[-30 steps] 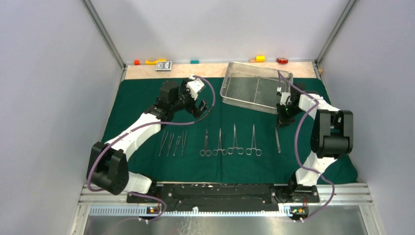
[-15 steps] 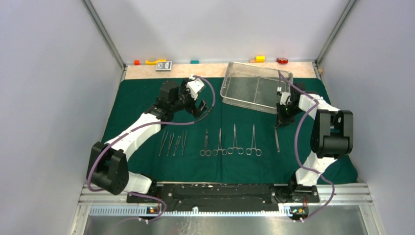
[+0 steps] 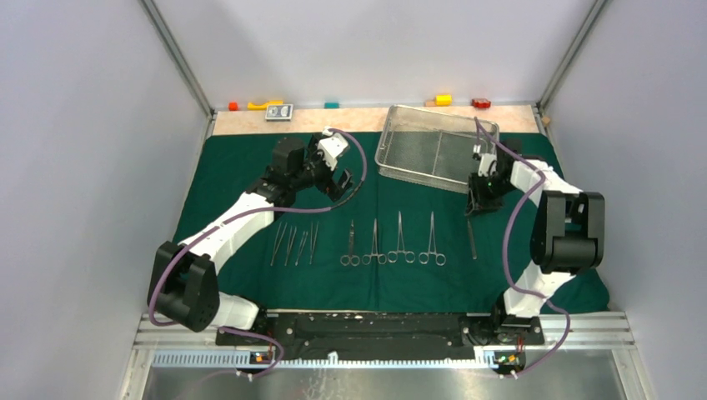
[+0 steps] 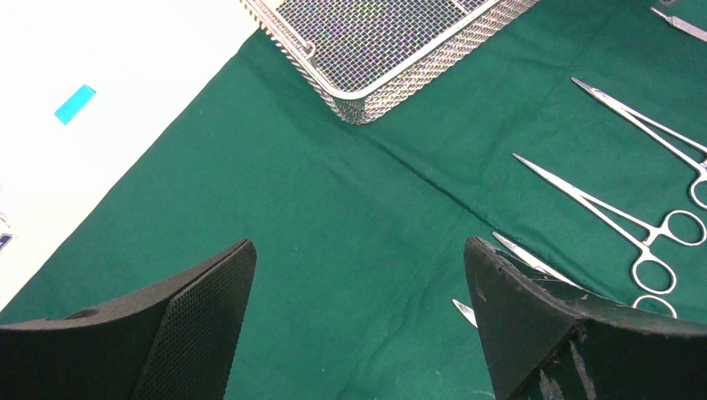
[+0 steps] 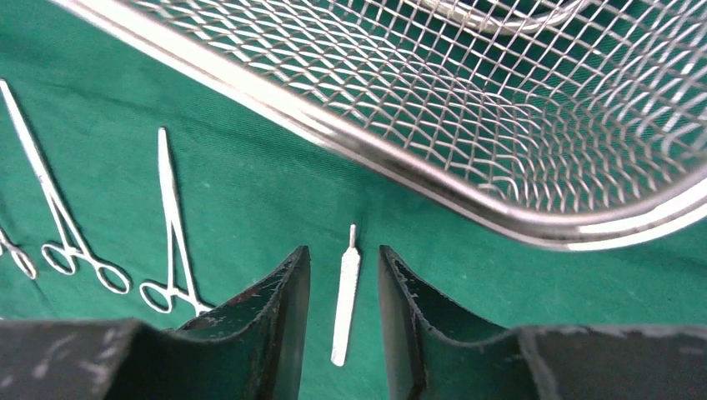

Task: Open and lay out the surgical kit
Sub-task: Place the medical item in the surgical kit.

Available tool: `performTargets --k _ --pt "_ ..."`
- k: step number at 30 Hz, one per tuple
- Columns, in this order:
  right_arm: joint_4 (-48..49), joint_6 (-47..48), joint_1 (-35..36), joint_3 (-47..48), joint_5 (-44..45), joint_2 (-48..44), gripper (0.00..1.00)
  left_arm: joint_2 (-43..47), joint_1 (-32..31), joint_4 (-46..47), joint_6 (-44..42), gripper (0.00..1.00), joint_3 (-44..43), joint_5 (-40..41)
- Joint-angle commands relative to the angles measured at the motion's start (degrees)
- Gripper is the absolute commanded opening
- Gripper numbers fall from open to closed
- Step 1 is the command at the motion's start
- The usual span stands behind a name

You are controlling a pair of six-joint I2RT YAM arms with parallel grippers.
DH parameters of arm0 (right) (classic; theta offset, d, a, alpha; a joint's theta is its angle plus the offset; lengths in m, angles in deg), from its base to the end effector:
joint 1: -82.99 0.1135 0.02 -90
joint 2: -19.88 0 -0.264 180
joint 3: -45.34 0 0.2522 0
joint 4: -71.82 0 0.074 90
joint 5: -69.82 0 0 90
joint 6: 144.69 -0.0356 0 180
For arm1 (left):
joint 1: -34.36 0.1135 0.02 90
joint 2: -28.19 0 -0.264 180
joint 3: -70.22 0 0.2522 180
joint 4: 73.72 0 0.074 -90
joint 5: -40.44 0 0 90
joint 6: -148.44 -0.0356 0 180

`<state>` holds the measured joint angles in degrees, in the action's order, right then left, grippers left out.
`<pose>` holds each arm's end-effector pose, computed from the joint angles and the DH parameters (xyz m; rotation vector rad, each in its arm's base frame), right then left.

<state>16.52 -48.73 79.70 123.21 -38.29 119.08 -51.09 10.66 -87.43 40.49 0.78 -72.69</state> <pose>0.3222 -0.0074 0.1775 -0.1198 2.8523 0.4264 0.2849 -0.1403 0.2871 0.9416 1.7371 -0.4646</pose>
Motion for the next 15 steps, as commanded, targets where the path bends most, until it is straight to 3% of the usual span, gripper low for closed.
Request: performTargets --k 1,8,15 --pt "0.22 1.75 -0.42 3.19 -1.99 -7.27 0.37 0.64 0.15 3.02 -0.15 0.99 -0.18 -0.55" --pt "0.46 4.12 0.28 12.08 -2.91 -9.32 0.47 0.98 0.15 3.02 0.04 0.99 -0.44 0.99" --pt "1.78 7.24 1.08 27.43 -3.04 3.92 0.48 0.23 0.16 3.02 0.81 0.99 -1.45 0.06"
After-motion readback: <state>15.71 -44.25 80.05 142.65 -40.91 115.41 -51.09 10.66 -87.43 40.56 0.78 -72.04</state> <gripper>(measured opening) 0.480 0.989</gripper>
